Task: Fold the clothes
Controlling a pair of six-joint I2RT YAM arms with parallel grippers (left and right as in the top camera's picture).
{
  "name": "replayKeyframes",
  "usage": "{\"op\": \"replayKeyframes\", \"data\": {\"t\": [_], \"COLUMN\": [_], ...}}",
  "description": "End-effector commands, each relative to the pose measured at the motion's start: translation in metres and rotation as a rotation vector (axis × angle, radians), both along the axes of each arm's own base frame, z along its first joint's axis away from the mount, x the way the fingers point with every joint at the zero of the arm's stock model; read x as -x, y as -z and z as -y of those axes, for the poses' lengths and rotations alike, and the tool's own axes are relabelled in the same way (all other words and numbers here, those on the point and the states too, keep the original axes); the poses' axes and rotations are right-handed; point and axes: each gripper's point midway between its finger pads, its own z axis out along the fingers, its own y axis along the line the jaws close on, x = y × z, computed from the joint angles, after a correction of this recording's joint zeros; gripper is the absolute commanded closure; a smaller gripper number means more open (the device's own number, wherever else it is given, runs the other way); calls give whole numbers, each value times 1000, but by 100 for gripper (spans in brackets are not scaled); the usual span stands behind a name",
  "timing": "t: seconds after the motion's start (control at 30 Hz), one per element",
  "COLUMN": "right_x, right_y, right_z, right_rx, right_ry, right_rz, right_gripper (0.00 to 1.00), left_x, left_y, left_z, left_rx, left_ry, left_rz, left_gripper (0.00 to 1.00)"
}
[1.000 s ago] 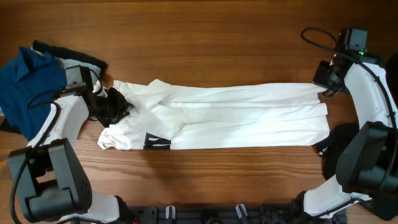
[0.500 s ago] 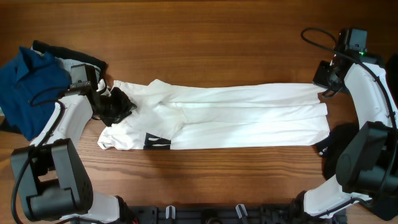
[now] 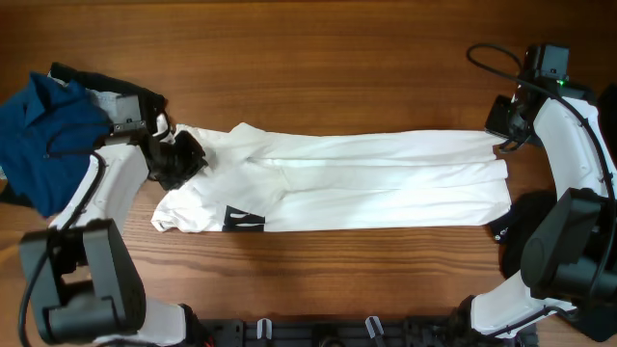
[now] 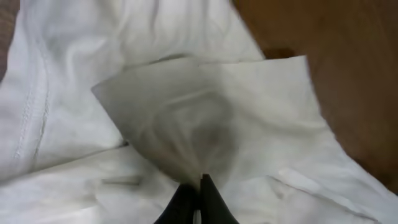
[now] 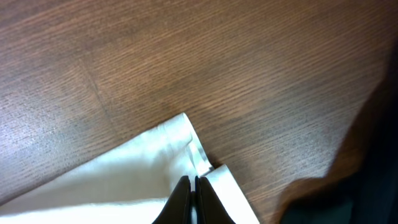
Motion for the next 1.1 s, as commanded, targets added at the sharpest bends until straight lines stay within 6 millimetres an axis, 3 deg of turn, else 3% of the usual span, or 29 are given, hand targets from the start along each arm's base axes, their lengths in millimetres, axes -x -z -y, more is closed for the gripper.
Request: {"op": "replayKeyframes", "data": {"t": [0.0,0.17,0.33,0.47,0.73,0.97,1.07], "right_x": [9,17,32,42,49,56,55], "right_y": [-4,-2,1,4,6,10,10], "right_z": [4,2,11,17,15,15,15], "right_rx": [9,-15,-58,-152,-161,-154,-153], "right_ry": [47,117,195,187,143,148,147], "right_rz": [-9,-27,-59,-75,-106,-134,-132], "right_gripper": [96,96,96,96,96,96,96], "left_x": [-16,6,22,42,83,98,95], "left_y": [-65,-114,-136,-127,-107,-103,-103], "left_z": [-6,-19,-22,-34,-26,-22,-24], "left_rx": [-63,-164,-170,-164,-130,-120,-129], "left_ry": [34,-4,-29,-75,-66,-59,-62], "left_rz": [201,295,336,248,60,-3,5], "left_gripper": [96,96,96,96,96,96,95]}}
